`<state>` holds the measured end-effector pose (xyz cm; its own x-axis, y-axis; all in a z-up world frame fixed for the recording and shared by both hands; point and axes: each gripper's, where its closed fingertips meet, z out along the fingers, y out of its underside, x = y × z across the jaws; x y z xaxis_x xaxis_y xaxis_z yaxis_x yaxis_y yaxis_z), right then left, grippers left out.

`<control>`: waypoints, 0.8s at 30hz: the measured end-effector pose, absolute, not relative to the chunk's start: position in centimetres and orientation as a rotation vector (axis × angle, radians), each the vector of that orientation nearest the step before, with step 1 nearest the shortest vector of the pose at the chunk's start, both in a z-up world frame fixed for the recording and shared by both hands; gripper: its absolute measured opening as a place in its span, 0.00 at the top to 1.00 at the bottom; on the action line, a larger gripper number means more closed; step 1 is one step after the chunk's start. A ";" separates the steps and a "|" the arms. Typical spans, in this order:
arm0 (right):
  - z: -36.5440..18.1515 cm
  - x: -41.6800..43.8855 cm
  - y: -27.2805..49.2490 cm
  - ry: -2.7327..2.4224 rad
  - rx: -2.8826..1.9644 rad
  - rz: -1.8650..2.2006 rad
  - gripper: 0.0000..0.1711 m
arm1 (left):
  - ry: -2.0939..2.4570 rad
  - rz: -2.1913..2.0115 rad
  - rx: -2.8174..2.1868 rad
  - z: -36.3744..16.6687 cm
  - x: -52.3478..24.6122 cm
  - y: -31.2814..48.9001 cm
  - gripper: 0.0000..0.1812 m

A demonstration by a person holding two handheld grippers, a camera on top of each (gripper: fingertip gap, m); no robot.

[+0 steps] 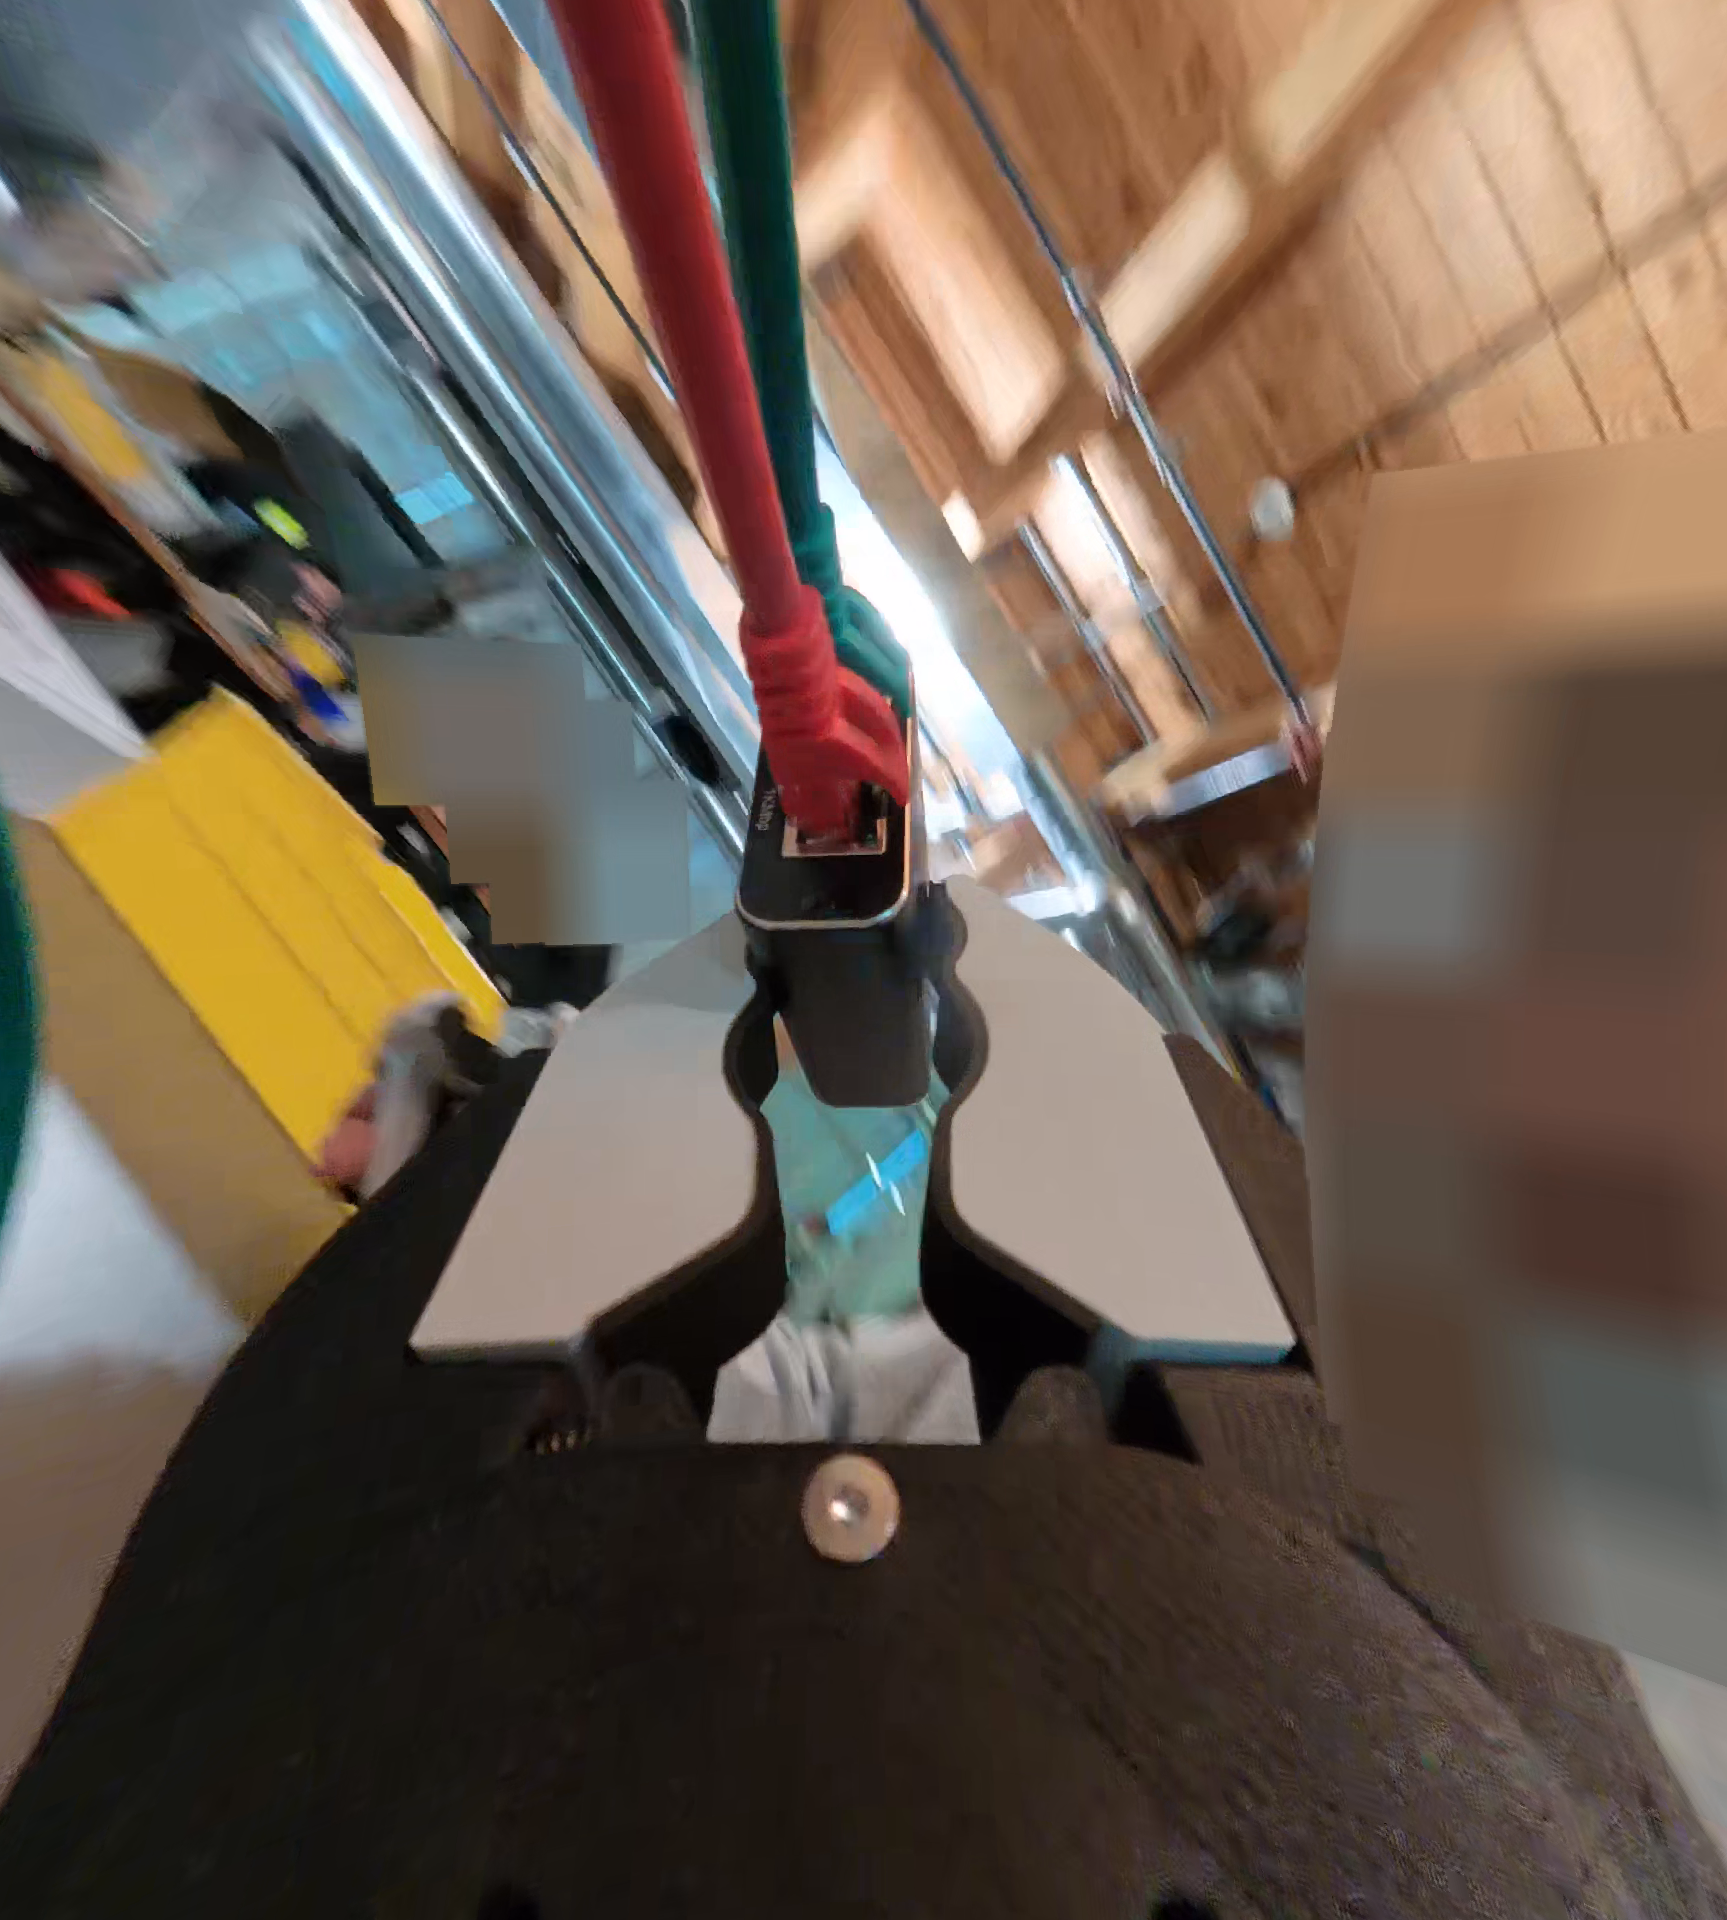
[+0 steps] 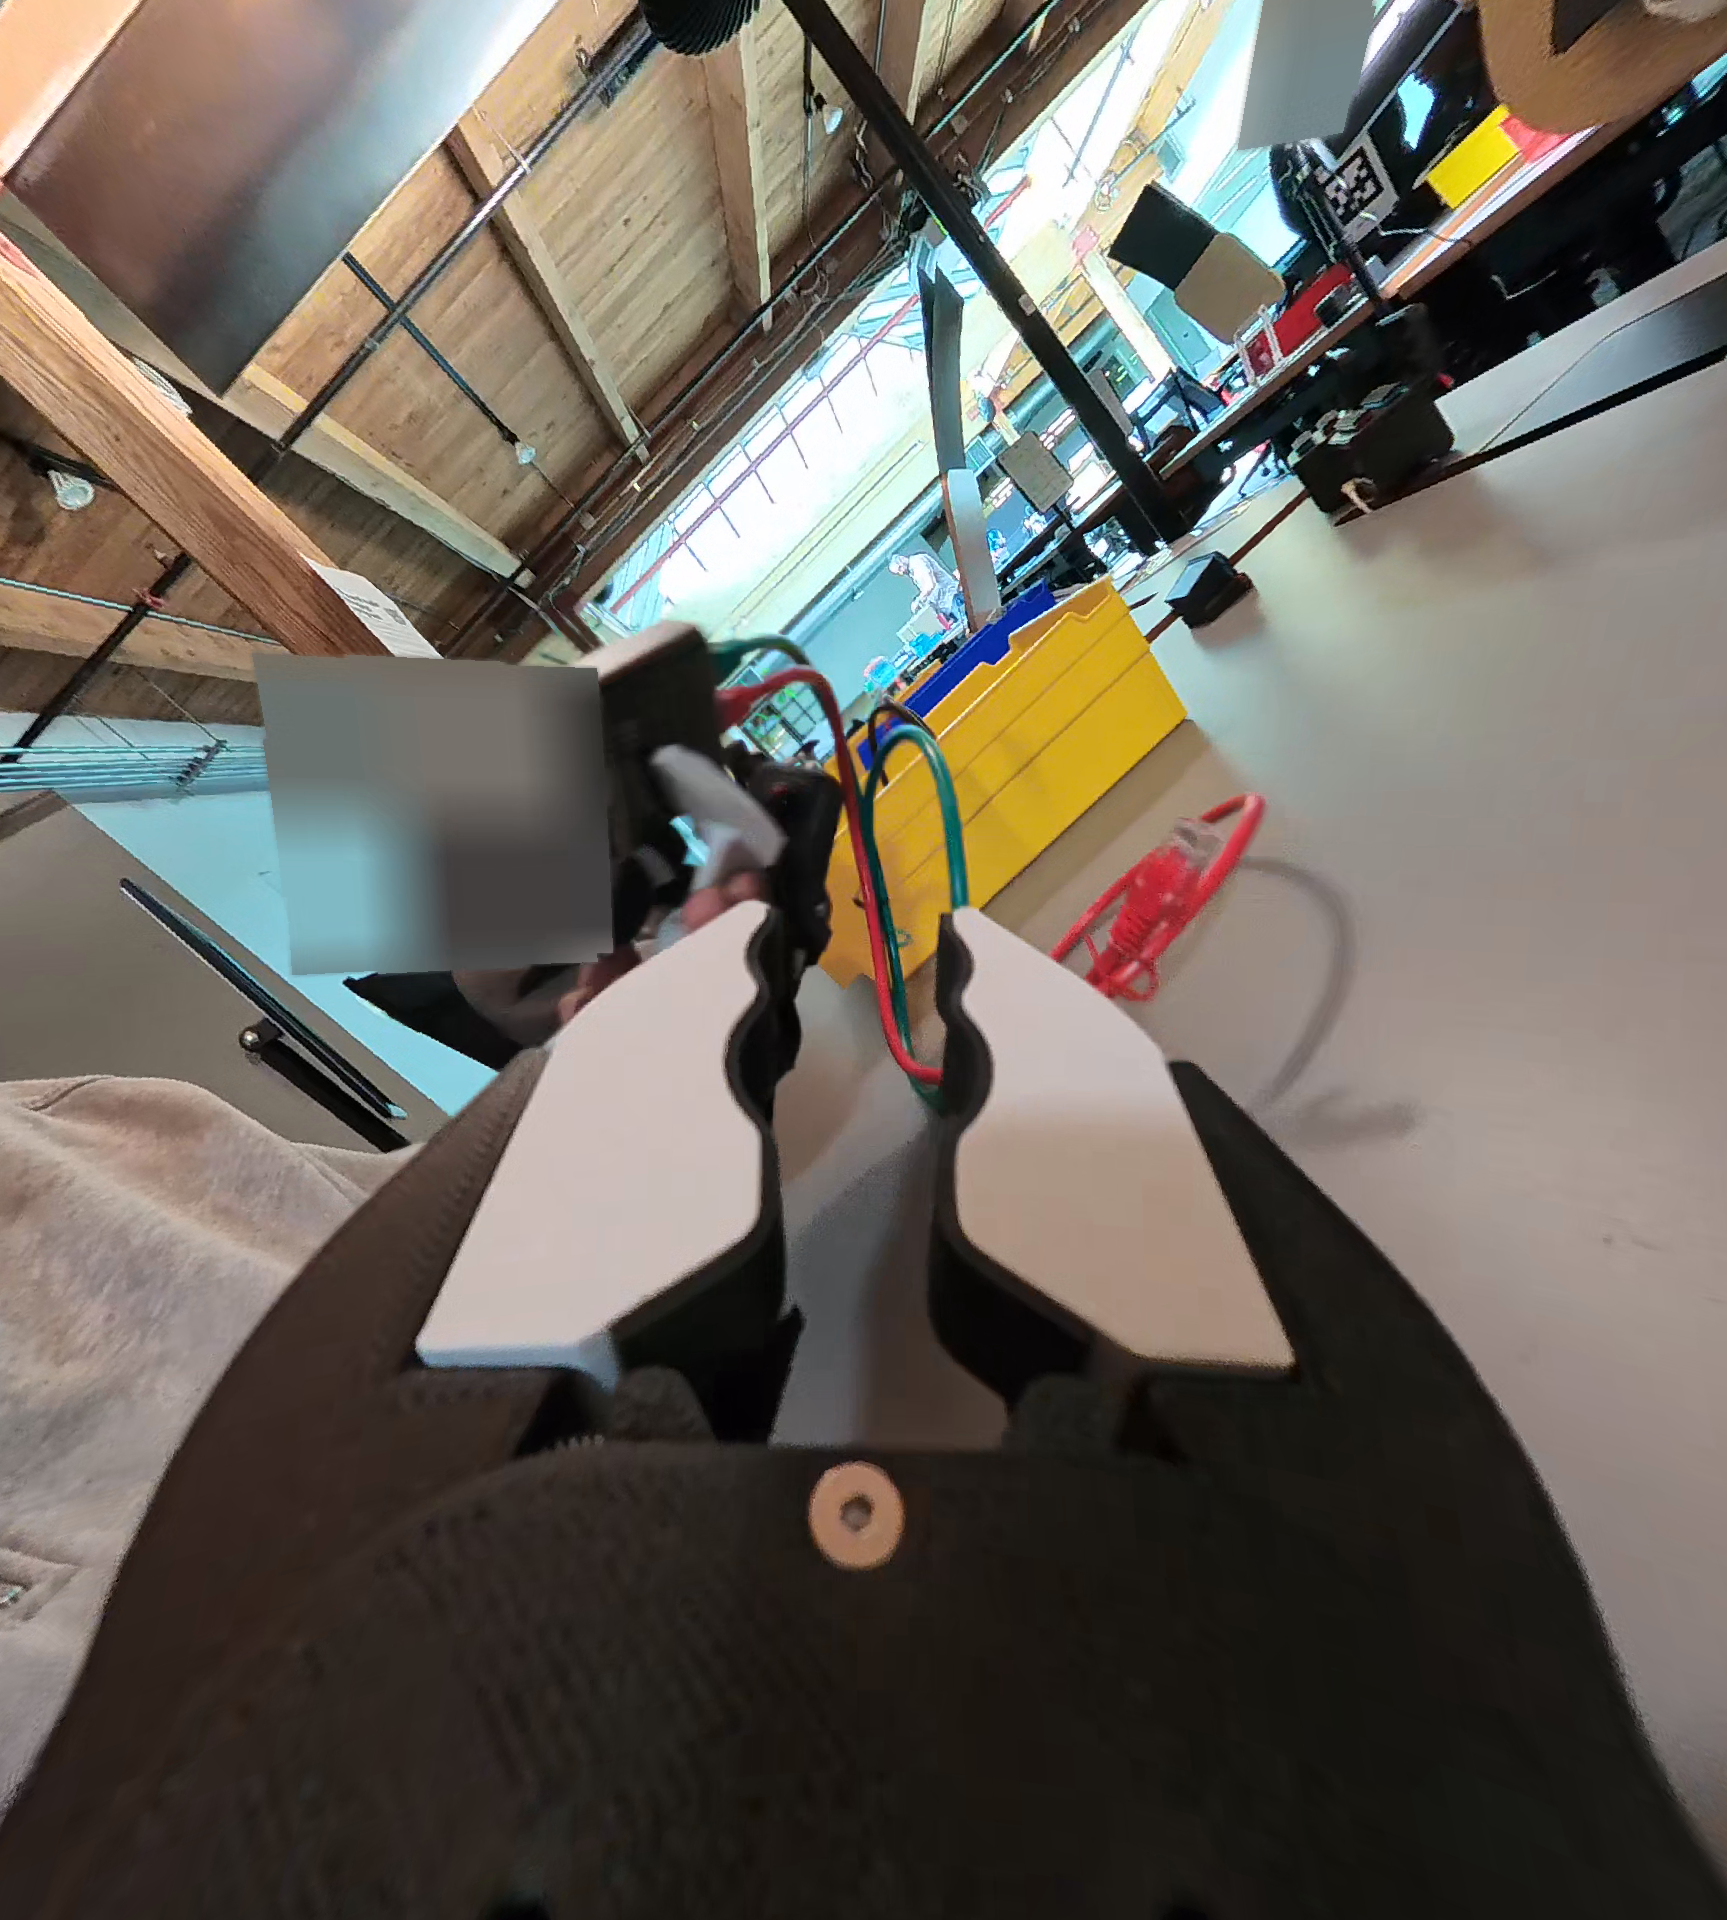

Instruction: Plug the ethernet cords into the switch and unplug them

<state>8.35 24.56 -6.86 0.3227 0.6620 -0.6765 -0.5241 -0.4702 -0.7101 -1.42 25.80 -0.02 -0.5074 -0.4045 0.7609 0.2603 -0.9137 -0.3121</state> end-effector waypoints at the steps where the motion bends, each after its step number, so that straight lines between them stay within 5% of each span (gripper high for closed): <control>1: -7.0 8.3 24.6 -0.142 -1.528 1.377 0.84 | 0.080 -2.384 -1.315 -1.1 -2.2 27.9 0.86; 8: -7.6 6.6 25.1 -0.332 -1.608 1.085 0.84 | -0.190 -2.179 -1.449 -6.3 -4.9 33.6 0.86; 13: -2.7 2.5 26.6 -0.573 -1.503 0.856 0.85 | -0.152 -2.149 -1.501 -7.4 -4.4 33.5 0.85; 19: 5.7 -8.9 29.3 -0.863 -1.346 0.900 0.84 | -0.199 -2.185 -1.546 -8.8 -4.2 34.1 0.85; 24: 3.6 -19.3 36.2 -1.145 -1.478 0.710 0.83 | -0.153 -2.172 -1.574 -9.2 -3.8 34.0 0.85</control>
<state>-19.32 36.21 3.61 0.3576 0.9218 0.1495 0.2761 0.0486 -0.9599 -3.80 33.99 -9.21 -0.2471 -0.2919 0.9240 0.4182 -0.8923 -0.1700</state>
